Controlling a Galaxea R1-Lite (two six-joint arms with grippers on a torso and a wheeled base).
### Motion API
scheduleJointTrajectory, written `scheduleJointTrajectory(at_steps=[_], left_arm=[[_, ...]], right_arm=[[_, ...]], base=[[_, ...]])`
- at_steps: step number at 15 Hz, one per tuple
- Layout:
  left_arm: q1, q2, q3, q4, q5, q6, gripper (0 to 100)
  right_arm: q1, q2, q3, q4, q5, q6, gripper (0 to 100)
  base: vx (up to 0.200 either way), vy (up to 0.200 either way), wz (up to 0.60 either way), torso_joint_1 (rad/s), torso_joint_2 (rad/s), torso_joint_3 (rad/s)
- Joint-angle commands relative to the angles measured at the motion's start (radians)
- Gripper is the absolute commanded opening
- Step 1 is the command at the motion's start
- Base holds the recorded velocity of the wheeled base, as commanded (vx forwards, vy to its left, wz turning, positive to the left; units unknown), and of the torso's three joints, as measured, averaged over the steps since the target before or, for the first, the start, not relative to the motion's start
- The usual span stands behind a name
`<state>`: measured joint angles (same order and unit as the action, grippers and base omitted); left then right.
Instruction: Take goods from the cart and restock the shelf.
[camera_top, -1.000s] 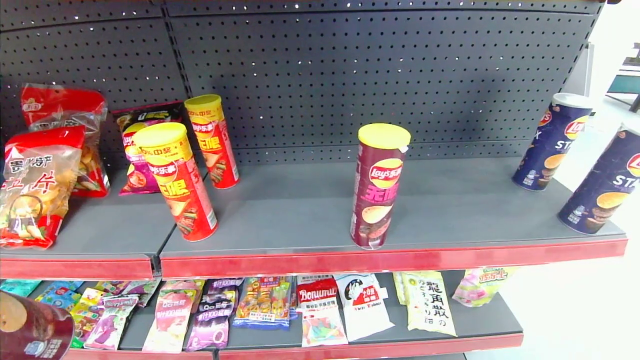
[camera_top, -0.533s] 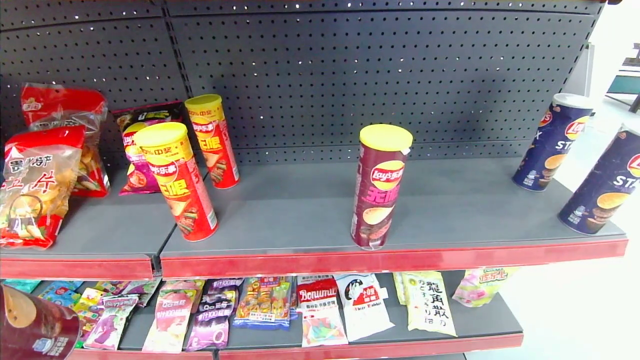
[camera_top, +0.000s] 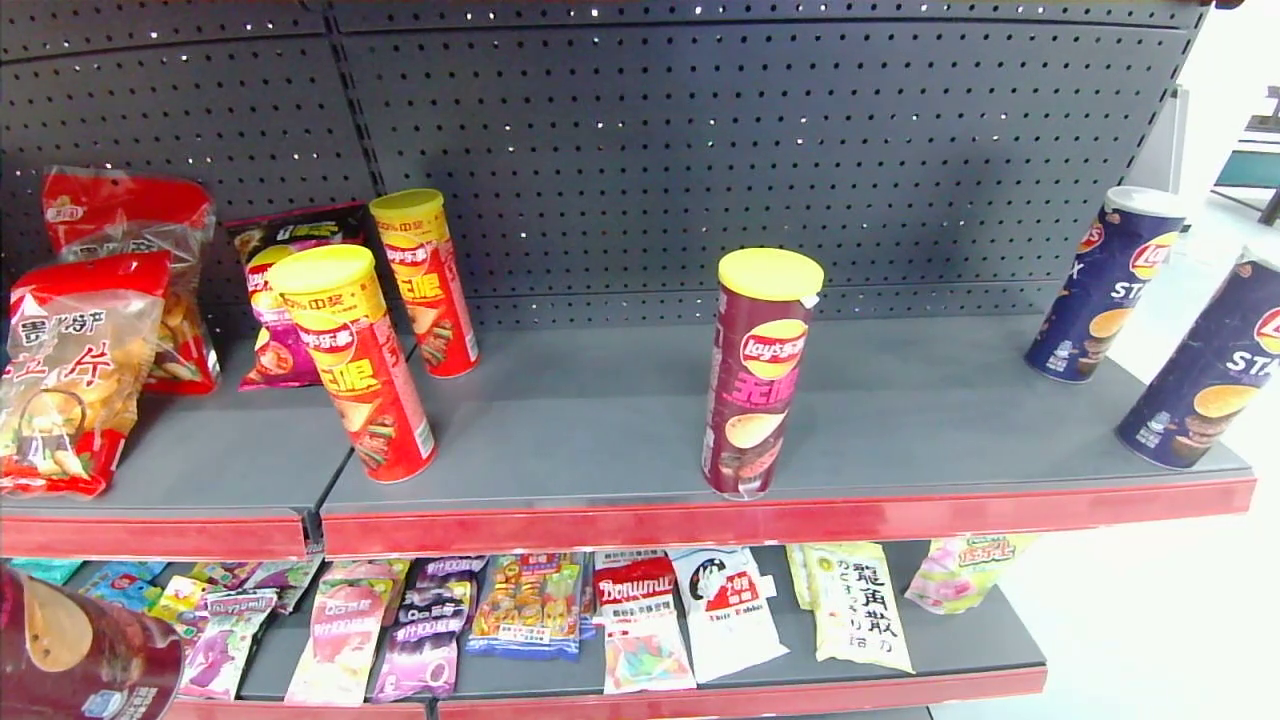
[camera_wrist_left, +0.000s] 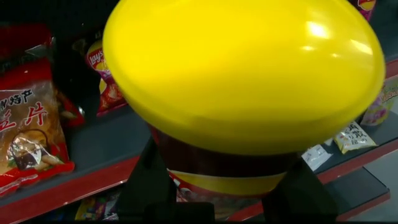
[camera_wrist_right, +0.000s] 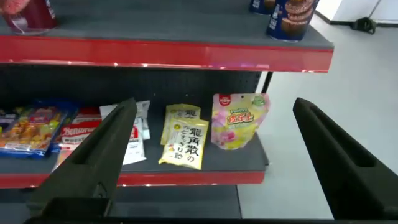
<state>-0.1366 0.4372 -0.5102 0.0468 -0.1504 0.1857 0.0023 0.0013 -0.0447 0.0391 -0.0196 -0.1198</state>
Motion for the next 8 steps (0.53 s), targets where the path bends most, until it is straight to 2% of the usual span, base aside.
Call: scheduleJointTrajectory(at_steps=[1,3,5,8], left_arm=[[0.000,-0.002,0.004,0.001,0.000,0.000,0],[0.000,0.001,-0.008,0.001,-0.003,0.000,0],[0.000,0.001,-0.024,0.002,-0.037,0.000,0],[0.000,0.000,-0.014,0.004,-0.041,0.000,0]], right_arm=[[0.001,-0.001,0.003,-0.001,-0.002,0.000,100],[0.002,0.003,0.003,0.002,-0.008,0.022,100],[0.002,0.000,0.003,0.002,-0.003,0.031,100],[0.001,-0.001,0.003,0.002,0.001,0.077,100]], base=[[0.000,0.000,0.00,0.000,0.00,0.000],[0.000,0.000,0.00,0.000,0.00,0.000],[0.000,0.000,0.00,0.000,0.00,0.000],[0.000,0.000,0.00,0.000,0.00,0.000]])
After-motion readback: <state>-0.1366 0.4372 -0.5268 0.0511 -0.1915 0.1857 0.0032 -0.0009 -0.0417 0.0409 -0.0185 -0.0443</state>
